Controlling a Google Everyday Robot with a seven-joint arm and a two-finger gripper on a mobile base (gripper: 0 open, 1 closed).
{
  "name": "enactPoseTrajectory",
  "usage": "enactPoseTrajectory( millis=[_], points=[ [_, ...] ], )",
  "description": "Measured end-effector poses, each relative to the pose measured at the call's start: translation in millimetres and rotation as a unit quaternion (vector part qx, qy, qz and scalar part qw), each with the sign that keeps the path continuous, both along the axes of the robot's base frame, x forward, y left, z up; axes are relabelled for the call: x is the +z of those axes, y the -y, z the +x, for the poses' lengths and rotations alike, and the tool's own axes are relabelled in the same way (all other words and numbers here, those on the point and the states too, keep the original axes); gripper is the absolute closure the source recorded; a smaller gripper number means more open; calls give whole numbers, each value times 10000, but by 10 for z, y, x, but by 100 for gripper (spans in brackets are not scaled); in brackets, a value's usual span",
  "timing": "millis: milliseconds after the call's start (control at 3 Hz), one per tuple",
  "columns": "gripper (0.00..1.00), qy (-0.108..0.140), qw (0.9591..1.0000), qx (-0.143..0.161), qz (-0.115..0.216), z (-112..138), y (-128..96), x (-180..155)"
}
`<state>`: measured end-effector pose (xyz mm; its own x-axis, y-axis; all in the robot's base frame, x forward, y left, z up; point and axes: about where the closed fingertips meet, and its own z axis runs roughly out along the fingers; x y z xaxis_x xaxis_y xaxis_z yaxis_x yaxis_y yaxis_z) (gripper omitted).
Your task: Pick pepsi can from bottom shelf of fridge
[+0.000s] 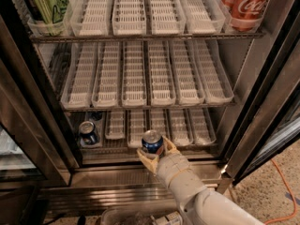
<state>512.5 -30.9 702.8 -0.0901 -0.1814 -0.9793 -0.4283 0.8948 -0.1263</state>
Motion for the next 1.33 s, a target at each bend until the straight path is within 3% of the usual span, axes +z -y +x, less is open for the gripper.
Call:
enactPoseTrajectory(
  millis=[333,667,1000,1333],
  points=[
    [100,-132,9998,118,-1,-42,347,41],
    [100,-376,9981,404,-269,-24,522,109],
    [100,-561,9908,936,-803,-52,495,202],
    [100,-529,9769,1710,-1169,-178,236,382]
  ],
)
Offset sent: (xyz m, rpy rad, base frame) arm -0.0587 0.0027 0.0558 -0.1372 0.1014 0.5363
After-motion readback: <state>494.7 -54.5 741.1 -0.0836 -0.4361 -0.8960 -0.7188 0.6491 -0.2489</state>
